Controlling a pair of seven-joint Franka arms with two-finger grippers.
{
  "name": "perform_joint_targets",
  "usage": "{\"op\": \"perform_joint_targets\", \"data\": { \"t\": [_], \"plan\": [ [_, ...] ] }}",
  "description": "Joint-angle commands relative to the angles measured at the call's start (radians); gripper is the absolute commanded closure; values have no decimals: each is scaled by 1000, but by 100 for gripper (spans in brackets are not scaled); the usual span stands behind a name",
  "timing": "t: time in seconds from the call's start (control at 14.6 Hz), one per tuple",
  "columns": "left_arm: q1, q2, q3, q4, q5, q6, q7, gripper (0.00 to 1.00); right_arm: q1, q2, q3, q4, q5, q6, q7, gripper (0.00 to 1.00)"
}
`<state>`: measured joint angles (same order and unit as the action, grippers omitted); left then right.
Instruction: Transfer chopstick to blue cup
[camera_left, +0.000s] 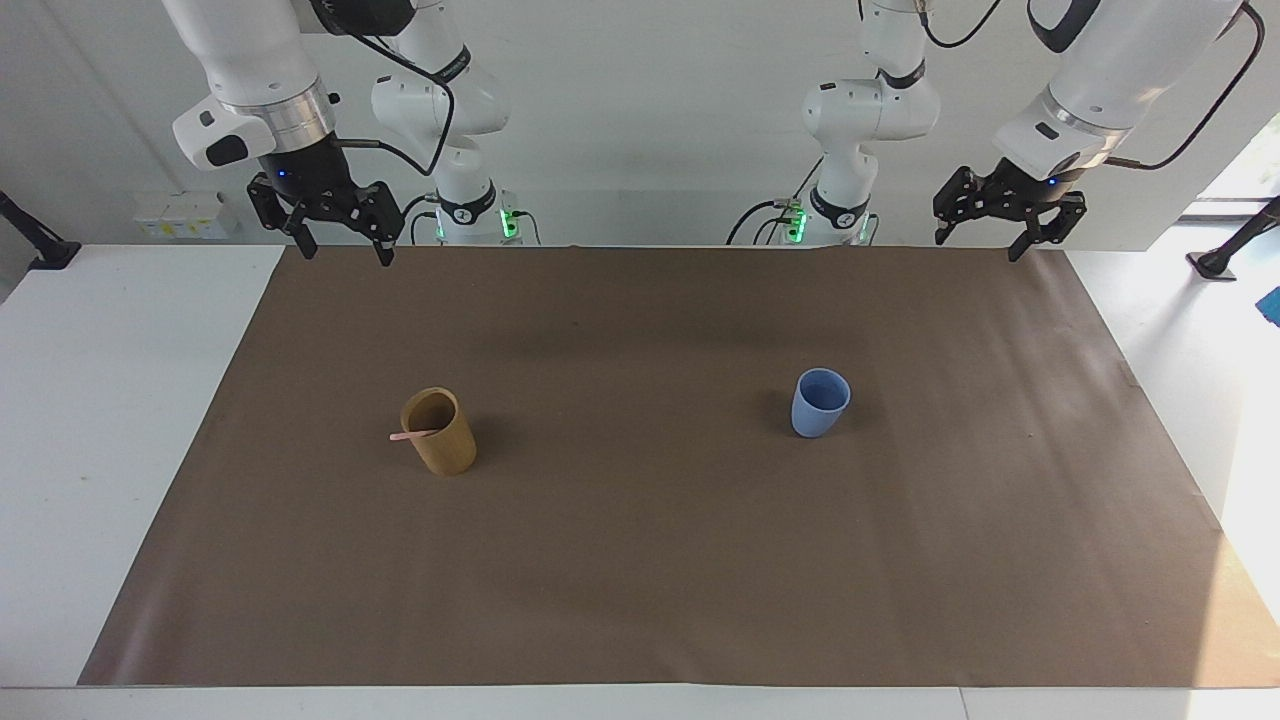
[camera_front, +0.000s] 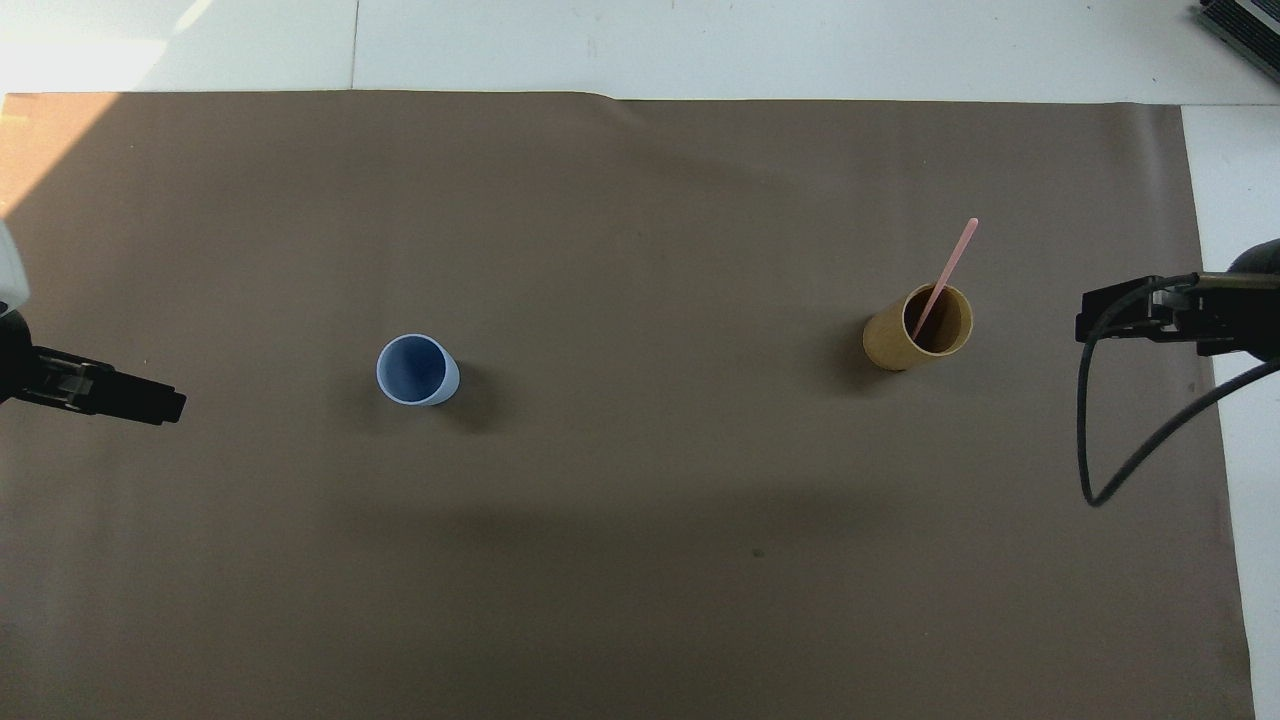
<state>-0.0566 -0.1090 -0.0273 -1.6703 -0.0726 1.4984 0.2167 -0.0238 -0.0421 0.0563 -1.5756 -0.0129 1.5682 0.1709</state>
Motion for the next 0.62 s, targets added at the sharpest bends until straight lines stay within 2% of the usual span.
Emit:
{"op": "perform_joint_targets", "data": {
  "t": [0.0,0.14,0.41,0.55],
  "plan": [
    [3,-11,-3,-28,-12,40,10,0,-24,-5,8,-1,27,0,-28,0],
    [-31,-4,-3,-49,-12,60,-83,0,-24,-5,8,-1,27,0,-28,0],
    [-86,-1,-3,-166,-12,195,-299,0,-24,-5,8,-1,27,0,-28,0],
    [-123,17,-5,-242,-12,334,-399,0,-24,-5,8,-1,27,0,-28,0]
  ]
}}
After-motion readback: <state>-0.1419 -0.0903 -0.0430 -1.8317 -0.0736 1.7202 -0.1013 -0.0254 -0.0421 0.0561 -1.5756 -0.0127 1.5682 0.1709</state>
